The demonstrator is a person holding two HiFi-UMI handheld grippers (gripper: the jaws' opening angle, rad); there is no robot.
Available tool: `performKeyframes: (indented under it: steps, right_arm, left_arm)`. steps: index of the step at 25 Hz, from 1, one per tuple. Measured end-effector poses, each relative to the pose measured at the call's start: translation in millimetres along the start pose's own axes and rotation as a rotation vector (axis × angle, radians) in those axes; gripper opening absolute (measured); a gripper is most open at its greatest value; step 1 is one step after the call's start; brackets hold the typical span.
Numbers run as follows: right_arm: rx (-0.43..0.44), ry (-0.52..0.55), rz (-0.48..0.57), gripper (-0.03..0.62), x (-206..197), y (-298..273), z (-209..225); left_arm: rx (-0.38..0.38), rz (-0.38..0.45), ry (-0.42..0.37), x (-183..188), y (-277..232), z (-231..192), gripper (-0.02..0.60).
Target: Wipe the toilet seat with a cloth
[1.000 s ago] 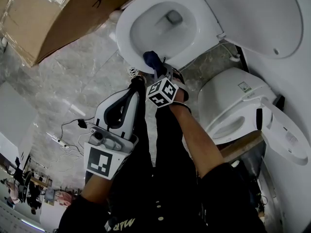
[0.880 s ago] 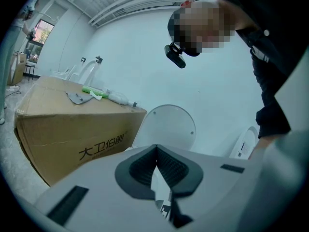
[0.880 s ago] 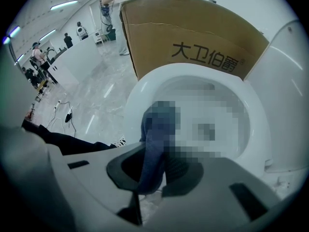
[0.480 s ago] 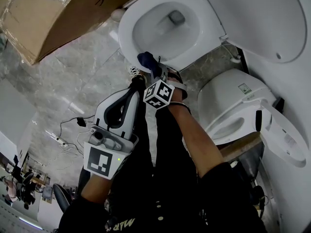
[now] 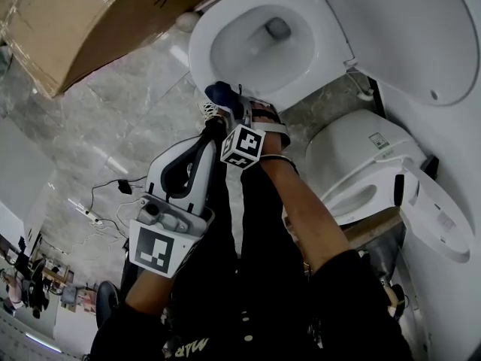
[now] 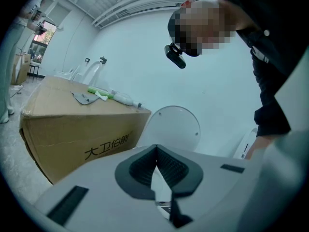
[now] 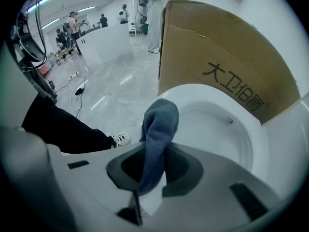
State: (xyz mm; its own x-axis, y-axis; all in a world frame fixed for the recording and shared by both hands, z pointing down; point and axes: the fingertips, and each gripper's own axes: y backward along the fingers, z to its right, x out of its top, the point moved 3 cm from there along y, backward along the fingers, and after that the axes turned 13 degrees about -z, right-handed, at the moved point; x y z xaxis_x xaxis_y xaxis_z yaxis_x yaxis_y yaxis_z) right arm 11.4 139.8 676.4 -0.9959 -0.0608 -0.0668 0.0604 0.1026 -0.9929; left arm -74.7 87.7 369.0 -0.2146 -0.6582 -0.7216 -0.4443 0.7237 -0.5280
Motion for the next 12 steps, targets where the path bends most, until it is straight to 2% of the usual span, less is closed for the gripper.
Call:
performKeyframes:
  steps: [12]
  right_arm:
    - [-0.025, 0.157, 0.020, 0.065, 17, 0, -2]
  left_arm:
    - [0.018, 0.021, 0.004, 2, 5, -11, 0.011]
